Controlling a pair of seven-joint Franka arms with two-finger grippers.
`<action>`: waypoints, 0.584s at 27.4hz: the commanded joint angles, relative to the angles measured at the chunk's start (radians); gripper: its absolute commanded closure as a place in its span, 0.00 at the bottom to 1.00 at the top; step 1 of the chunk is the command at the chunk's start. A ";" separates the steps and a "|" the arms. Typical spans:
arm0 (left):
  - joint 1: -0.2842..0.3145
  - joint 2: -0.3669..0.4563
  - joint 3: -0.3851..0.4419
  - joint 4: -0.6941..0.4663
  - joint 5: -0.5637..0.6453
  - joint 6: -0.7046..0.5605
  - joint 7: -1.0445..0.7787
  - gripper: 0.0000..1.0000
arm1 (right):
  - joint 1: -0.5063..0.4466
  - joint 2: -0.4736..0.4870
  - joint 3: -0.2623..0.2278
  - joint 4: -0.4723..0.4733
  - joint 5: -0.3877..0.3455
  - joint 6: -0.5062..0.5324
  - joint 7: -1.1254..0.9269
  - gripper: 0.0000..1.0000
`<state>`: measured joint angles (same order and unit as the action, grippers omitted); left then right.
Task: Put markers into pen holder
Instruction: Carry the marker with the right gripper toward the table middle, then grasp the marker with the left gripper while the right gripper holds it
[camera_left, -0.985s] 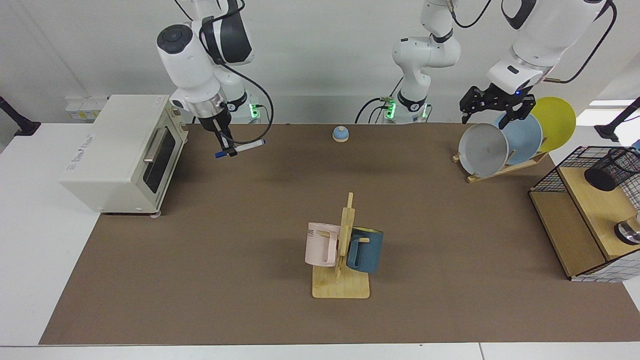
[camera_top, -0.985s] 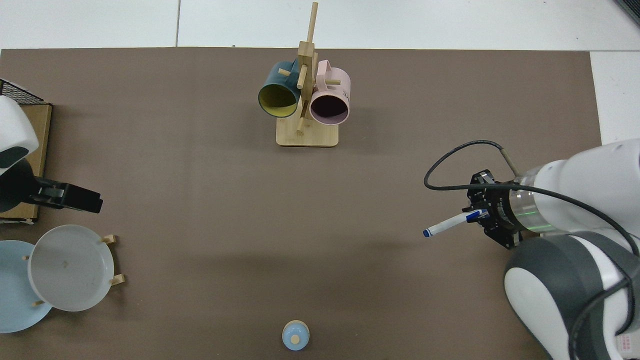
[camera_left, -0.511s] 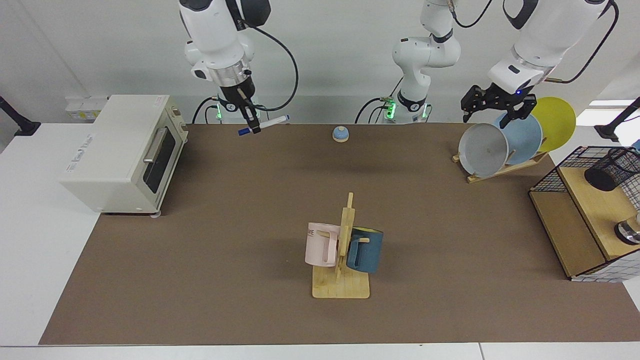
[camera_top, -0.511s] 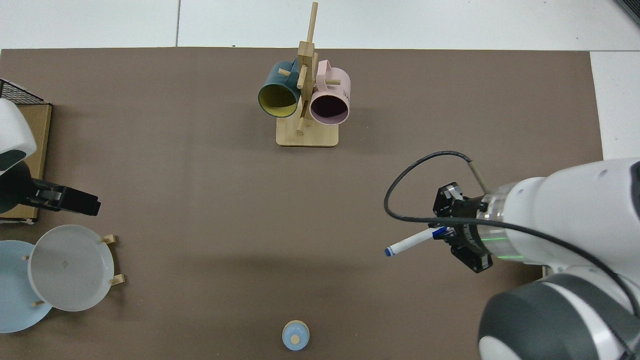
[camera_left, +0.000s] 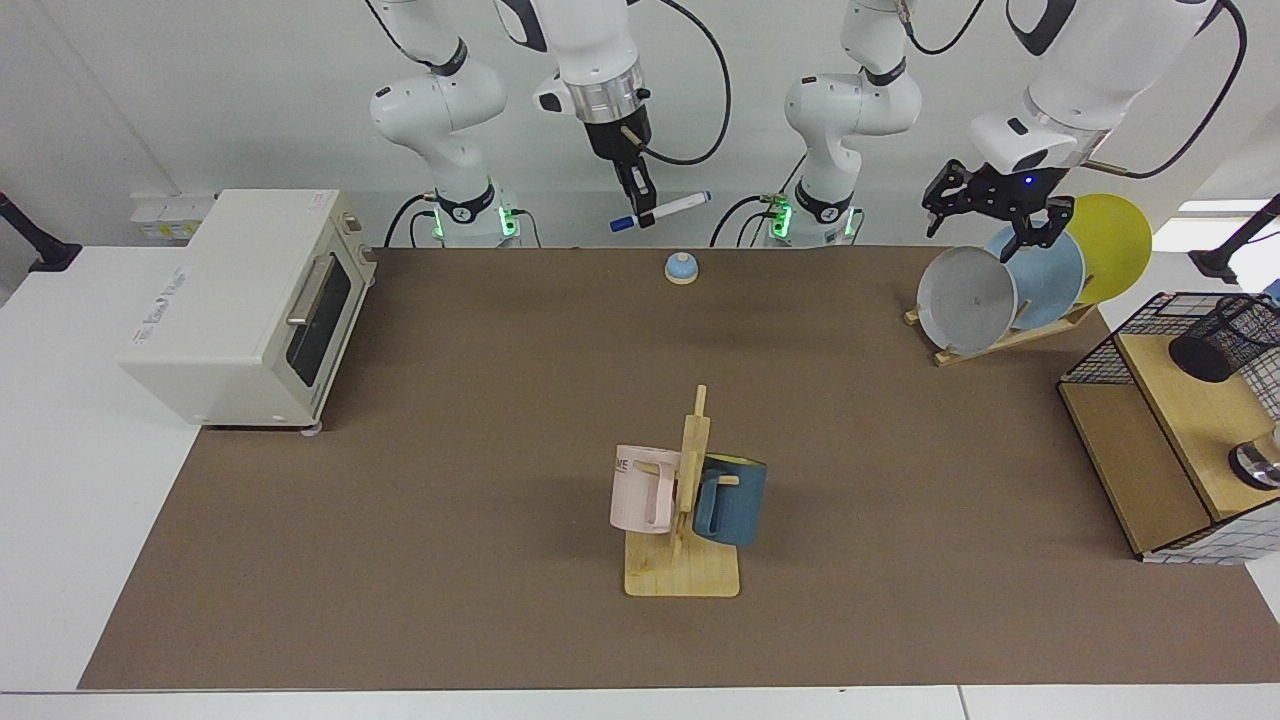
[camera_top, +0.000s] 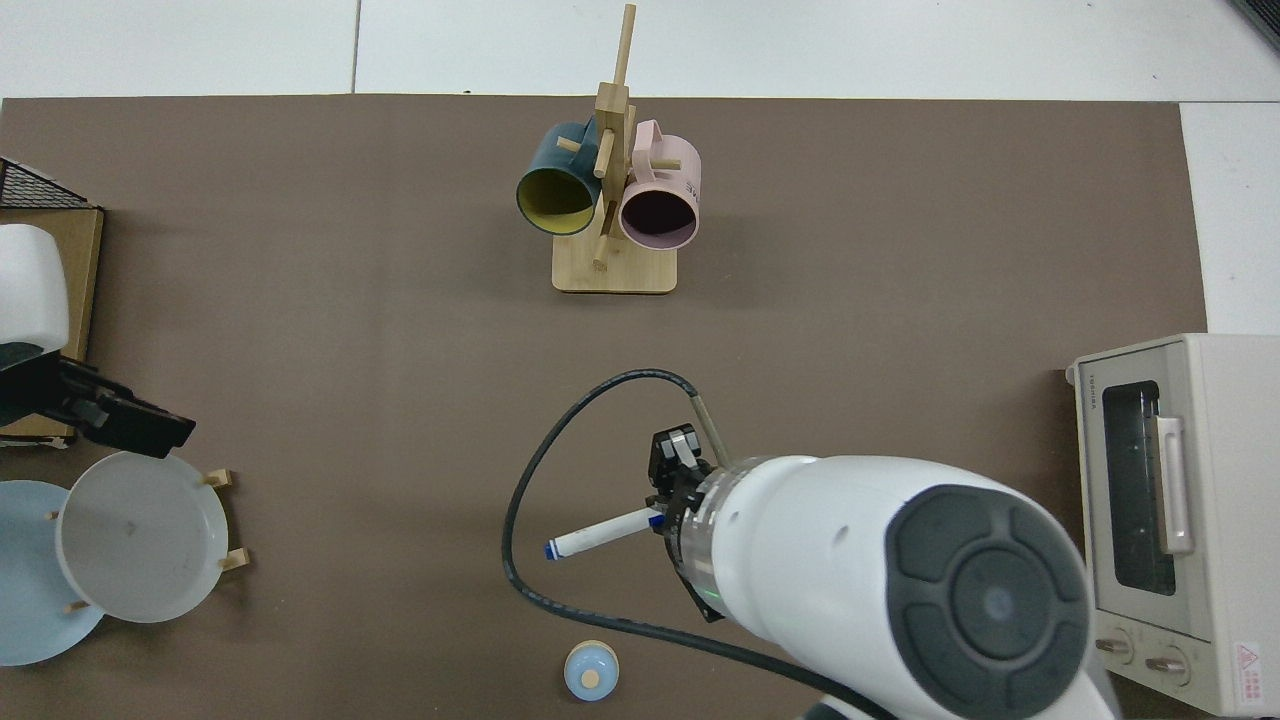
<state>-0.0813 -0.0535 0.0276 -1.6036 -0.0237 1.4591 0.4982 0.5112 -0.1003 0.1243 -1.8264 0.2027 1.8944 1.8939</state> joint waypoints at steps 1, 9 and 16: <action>-0.001 -0.026 -0.014 -0.018 -0.016 0.007 0.173 0.00 | 0.026 0.108 -0.006 0.082 0.009 0.037 0.051 1.00; -0.003 -0.048 -0.014 -0.065 -0.151 0.079 0.410 0.01 | 0.066 0.301 -0.002 0.251 0.023 0.136 0.229 1.00; -0.044 -0.124 -0.023 -0.211 -0.205 0.216 0.531 0.04 | 0.106 0.347 -0.002 0.285 0.069 0.206 0.251 1.00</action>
<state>-0.0885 -0.0806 0.0034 -1.6586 -0.1775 1.5779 0.9560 0.5969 0.2133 0.1242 -1.5905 0.2382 2.0728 2.1165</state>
